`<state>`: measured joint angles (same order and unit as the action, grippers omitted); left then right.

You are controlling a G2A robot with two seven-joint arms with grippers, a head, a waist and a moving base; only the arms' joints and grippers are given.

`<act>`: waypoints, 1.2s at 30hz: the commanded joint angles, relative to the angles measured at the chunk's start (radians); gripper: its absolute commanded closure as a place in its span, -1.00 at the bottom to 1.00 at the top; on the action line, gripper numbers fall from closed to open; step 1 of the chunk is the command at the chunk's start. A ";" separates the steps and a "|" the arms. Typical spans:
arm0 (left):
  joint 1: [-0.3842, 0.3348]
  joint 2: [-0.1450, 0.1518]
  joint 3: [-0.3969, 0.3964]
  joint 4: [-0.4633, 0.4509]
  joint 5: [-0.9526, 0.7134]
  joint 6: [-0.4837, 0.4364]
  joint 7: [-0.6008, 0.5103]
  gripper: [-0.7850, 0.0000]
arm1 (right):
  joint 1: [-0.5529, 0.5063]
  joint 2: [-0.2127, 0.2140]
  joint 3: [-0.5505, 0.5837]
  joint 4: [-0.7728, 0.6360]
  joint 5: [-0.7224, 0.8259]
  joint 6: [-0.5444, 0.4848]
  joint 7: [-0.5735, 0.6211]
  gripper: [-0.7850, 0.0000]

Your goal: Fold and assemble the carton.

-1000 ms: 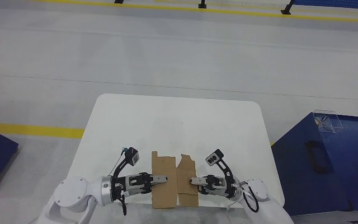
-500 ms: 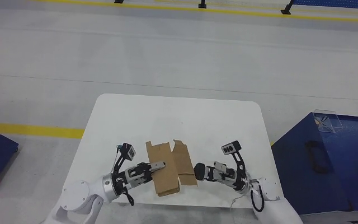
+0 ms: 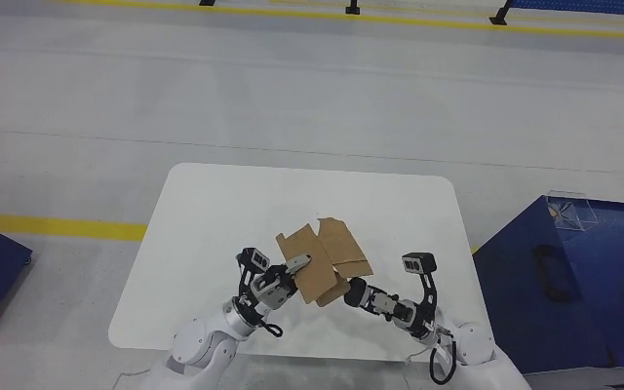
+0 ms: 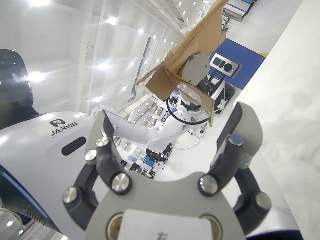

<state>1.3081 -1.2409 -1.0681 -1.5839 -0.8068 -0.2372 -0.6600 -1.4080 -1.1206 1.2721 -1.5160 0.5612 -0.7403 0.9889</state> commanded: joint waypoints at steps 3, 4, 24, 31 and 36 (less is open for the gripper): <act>-0.014 -0.006 0.013 0.019 -0.065 0.046 -0.045 1.00 | 0.014 -0.003 -0.014 0.012 -0.018 -0.007 -0.022 -0.94; -0.014 -0.007 0.016 0.022 -0.091 0.065 -0.057 1.00 | 0.018 -0.004 -0.016 0.013 -0.022 -0.012 -0.025 -0.76; -0.020 -0.023 0.028 0.067 -0.221 0.205 -0.126 1.00 | 0.022 -0.007 -0.065 0.019 -0.047 -0.051 -0.024 1.00; -0.016 -0.026 0.023 0.075 -0.197 0.178 -0.109 0.97 | 0.026 -0.007 -0.076 0.025 -0.038 -0.043 -0.024 1.00; -0.009 -0.022 -0.013 0.081 -0.137 0.115 -0.073 -1.00 | 0.020 -0.002 -0.064 0.009 0.010 0.023 -0.021 1.00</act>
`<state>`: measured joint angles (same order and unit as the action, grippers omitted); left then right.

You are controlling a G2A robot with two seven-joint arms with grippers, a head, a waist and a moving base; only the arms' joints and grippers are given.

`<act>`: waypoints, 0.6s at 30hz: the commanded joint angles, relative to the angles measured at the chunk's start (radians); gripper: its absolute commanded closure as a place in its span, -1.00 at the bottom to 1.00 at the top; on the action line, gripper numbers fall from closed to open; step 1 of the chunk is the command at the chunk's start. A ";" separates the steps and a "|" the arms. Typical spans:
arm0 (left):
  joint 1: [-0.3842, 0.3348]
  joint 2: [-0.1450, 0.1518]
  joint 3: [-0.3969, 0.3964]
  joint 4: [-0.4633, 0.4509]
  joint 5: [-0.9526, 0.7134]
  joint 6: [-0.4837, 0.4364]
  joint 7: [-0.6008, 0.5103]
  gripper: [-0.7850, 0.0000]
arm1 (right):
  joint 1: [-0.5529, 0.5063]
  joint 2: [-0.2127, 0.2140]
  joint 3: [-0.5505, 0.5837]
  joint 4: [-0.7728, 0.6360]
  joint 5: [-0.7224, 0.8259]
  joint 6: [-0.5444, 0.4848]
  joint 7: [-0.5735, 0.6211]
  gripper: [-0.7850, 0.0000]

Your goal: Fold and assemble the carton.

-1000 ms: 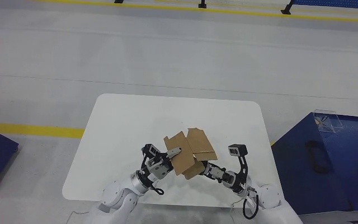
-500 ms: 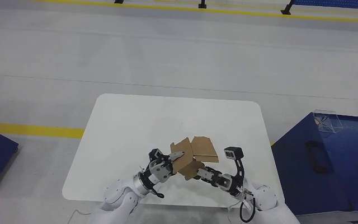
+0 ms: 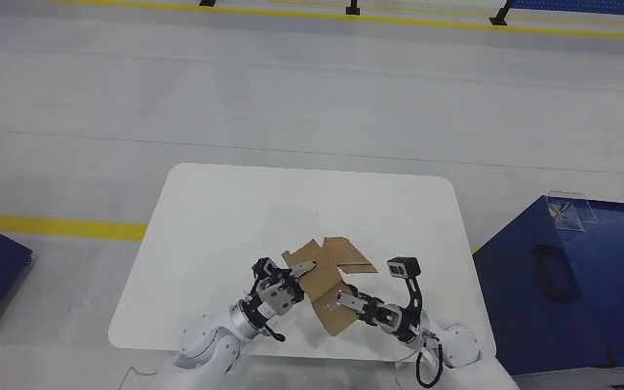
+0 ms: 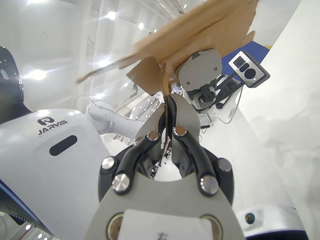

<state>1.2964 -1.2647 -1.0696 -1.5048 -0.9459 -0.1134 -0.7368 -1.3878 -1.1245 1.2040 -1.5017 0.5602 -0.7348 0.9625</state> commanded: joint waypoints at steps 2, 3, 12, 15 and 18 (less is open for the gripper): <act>0.009 0.006 -0.047 0.012 0.014 -0.027 0.015 -1.00 | -0.004 0.007 0.025 -0.009 0.019 0.054 0.011 1.00; 0.014 0.010 -0.069 0.019 0.024 -0.044 0.023 -1.00 | -0.006 0.010 0.037 -0.014 0.011 0.071 0.009 1.00; 0.067 0.036 -0.246 0.041 0.051 -0.103 0.051 -1.00 | -0.037 0.032 0.113 -0.082 -0.211 0.211 -0.036 1.00; 0.077 0.037 -0.252 0.020 0.054 -0.100 0.025 -1.00 | -0.039 0.037 0.102 -0.117 -0.326 0.249 -0.022 1.00; 0.078 0.037 -0.230 -0.008 0.102 -0.100 -0.002 -1.00 | -0.047 0.042 0.086 -0.159 -0.453 0.269 -0.010 1.00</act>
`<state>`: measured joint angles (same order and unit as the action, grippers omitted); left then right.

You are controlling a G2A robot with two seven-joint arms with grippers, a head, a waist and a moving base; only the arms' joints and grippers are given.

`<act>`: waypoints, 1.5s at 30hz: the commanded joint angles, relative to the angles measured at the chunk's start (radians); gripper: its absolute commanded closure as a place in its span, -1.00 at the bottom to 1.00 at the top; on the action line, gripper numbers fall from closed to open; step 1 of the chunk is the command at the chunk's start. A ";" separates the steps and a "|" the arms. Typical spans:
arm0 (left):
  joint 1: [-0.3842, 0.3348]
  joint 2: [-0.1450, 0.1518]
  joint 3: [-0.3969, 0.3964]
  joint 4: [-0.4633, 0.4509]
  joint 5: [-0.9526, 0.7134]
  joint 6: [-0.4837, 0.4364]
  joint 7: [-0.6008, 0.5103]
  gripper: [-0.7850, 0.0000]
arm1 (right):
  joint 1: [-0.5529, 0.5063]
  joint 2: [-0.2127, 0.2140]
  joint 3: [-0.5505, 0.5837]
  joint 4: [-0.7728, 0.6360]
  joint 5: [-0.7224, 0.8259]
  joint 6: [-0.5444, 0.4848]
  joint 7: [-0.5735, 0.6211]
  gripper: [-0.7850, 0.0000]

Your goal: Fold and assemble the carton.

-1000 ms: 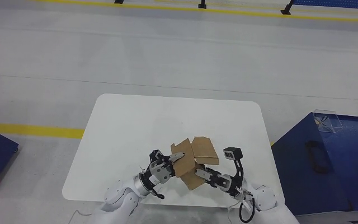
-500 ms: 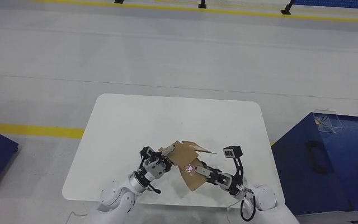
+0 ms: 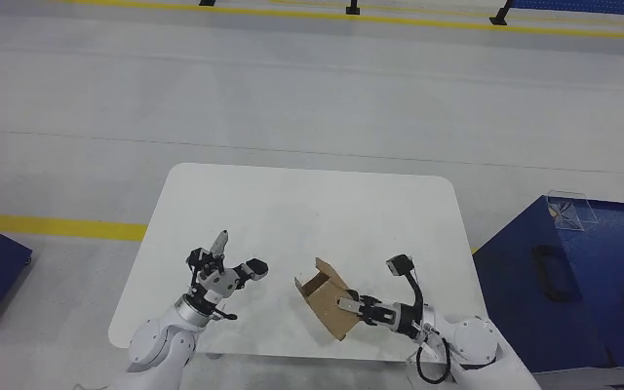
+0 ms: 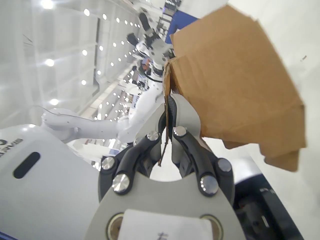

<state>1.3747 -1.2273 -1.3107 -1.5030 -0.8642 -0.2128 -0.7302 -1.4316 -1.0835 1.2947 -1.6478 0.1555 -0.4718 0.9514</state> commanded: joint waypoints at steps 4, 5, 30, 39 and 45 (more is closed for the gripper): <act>-0.015 -0.005 0.048 -0.035 0.053 0.005 -0.034 -1.00 | -0.020 0.007 -0.025 -0.071 -0.137 0.021 0.025 1.00; -0.022 -0.005 0.056 -0.038 0.069 0.008 -0.039 -1.00 | -0.024 0.008 -0.028 -0.084 -0.156 0.021 0.035 1.00; -0.193 0.000 0.185 -0.010 0.323 0.332 -0.152 -1.00 | -0.093 0.043 -0.013 -0.212 -0.240 0.004 0.086 1.00; -0.193 0.000 0.185 -0.010 0.323 0.332 -0.152 -1.00 | -0.093 0.043 -0.013 -0.212 -0.240 0.004 0.086 1.00; -0.193 0.000 0.185 -0.010 0.323 0.332 -0.152 -1.00 | -0.093 0.043 -0.013 -0.212 -0.240 0.004 0.086 1.00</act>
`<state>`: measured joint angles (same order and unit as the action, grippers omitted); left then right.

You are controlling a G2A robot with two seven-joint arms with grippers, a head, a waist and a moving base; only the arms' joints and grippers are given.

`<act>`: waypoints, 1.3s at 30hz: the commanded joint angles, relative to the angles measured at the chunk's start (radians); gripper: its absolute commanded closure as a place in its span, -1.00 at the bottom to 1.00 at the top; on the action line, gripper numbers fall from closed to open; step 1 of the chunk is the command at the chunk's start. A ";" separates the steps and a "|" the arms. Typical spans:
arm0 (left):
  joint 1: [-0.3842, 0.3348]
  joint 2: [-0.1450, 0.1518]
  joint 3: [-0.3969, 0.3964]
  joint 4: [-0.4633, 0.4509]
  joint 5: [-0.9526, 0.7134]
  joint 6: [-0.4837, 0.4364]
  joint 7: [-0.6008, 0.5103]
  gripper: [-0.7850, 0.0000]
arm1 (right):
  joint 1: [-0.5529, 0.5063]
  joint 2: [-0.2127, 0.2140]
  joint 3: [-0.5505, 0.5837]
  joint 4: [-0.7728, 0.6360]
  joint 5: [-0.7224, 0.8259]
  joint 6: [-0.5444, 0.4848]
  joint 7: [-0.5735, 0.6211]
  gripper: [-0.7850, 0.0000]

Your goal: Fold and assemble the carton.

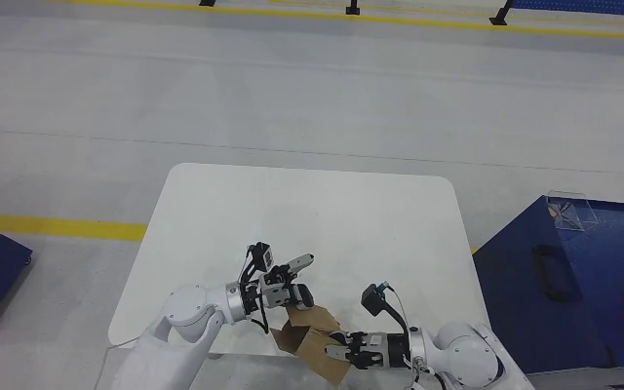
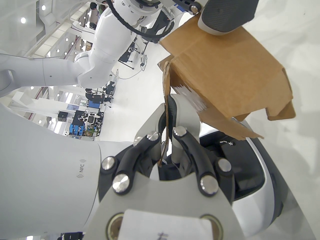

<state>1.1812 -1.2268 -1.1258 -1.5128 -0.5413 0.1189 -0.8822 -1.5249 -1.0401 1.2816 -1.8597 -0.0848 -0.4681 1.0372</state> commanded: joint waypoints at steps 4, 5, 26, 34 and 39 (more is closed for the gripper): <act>0.000 0.000 0.000 0.000 0.000 0.000 0.000 -1.00 | 0.000 0.000 0.000 0.000 0.000 0.000 0.000 1.00; 0.000 0.000 0.000 0.000 0.000 0.000 0.000 -1.00 | 0.000 0.000 0.000 0.000 0.000 0.000 0.000 1.00; 0.157 0.077 -0.155 -0.398 0.635 0.083 0.010 -1.00 | -0.010 0.013 0.042 0.023 0.057 0.105 -0.041 1.00; 0.198 0.095 -0.175 -0.477 0.805 0.160 -0.009 -1.00 | -0.003 0.023 0.056 0.016 0.098 0.115 0.025 1.00; 0.198 0.095 -0.175 -0.477 0.805 0.160 -0.009 -1.00 | -0.003 0.023 0.056 0.016 0.098 0.115 0.025 1.00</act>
<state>1.3789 -1.1314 -1.3011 -1.9897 0.2627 0.2793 -0.8905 -1.5280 -1.0167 1.3375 -1.8439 0.0132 -0.3534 1.0627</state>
